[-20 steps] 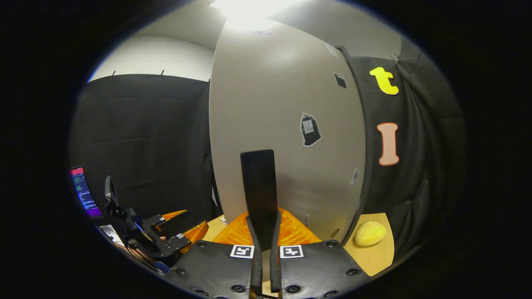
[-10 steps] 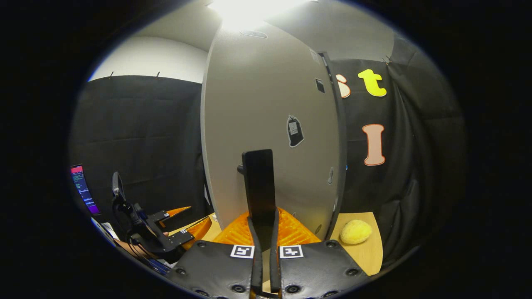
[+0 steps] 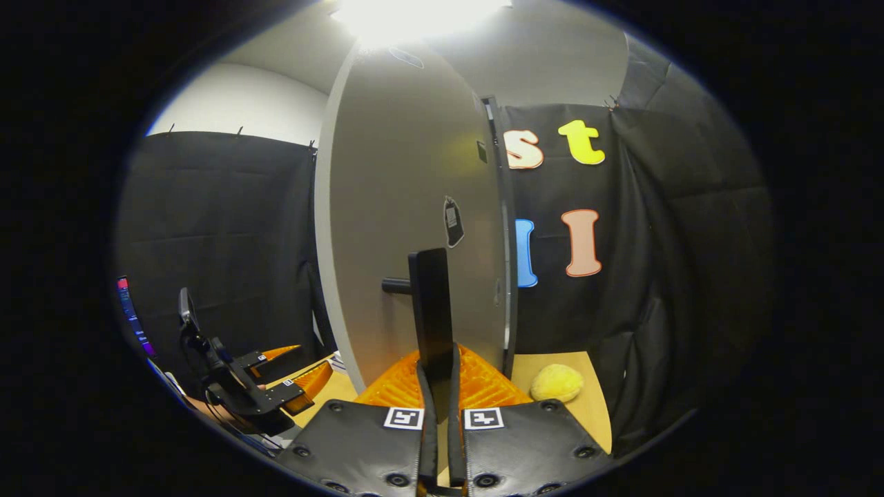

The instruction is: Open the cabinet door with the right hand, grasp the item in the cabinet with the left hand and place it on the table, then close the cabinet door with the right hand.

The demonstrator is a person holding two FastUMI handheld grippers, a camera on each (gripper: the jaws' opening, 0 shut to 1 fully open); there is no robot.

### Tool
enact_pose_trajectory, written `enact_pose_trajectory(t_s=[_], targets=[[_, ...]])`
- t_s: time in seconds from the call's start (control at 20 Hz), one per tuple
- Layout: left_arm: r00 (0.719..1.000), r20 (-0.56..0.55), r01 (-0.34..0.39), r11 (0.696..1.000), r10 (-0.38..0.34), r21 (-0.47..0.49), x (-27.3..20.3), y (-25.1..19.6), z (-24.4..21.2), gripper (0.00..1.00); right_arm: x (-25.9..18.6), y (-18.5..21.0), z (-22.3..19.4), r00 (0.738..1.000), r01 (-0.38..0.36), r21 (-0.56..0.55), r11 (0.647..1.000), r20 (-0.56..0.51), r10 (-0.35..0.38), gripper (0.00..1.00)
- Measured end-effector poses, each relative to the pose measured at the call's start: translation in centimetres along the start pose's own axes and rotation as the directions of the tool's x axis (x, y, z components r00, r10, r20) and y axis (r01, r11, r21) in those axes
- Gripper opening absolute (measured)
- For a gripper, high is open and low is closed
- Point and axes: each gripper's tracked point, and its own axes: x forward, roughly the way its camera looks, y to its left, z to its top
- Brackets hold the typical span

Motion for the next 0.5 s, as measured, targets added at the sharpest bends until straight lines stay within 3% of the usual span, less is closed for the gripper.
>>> enact_pose_trajectory(t_s=[0.35, 0.5], targets=[[1.000, -0.012, 0.020, 1.000, -0.020, 0.003, 0.0, -1.9, -0.2, 0.89, -0.4, -3.1, 0.1, 0.994, 0.107, 0.007, 0.994, 0.022, -0.107, 0.07], [1.000, -0.012, 0.025, 1.000, -0.025, 0.010, 0.3, -2.3, 0.0, 0.89, -0.4, -2.5, 0.1, 0.996, 0.077, 0.047, 0.996, 0.034, -0.079, 0.07]])
